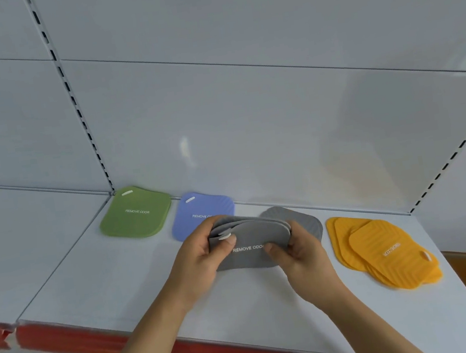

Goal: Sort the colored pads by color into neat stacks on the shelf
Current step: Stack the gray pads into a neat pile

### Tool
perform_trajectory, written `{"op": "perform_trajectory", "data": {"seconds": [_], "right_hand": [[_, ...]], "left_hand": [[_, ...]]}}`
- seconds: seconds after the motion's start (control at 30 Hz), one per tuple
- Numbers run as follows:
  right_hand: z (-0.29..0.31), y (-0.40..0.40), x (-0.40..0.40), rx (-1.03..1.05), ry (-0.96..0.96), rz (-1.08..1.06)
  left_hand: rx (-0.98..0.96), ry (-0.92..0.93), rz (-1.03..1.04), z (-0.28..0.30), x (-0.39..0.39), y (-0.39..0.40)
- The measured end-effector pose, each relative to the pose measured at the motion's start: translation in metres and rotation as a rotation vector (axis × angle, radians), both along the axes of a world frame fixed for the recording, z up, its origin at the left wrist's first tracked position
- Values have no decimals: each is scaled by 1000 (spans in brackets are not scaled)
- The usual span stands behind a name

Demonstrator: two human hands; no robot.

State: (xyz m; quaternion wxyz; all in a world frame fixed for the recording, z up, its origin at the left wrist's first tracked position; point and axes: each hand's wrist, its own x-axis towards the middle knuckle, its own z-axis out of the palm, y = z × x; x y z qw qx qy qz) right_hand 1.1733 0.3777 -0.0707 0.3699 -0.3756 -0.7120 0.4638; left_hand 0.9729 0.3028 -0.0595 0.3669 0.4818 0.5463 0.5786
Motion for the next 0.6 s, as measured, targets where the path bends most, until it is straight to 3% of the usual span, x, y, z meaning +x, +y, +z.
{"op": "perform_trajectory", "data": {"seconds": [0.2,0.33,0.4,0.47,0.53,0.6], "right_hand": [[-4,-7,-3,104,-48,-46],[9,0,5,64,-78,-117],[12,18,21,150,-275,-339],[12,32,37,212,-651,-459],[11,34,41,161,-942,-419],[10,31,36,143,-1096,-365]], "left_hand": [[-108,52,-94,-1,-3,-1],[-135,40,-33,4,-1,2],[-116,-13,40,4,-2,6],[-96,-25,113,3,-5,11],[-98,-21,148,4,-7,15],[-107,-36,142,5,-7,18]]}}
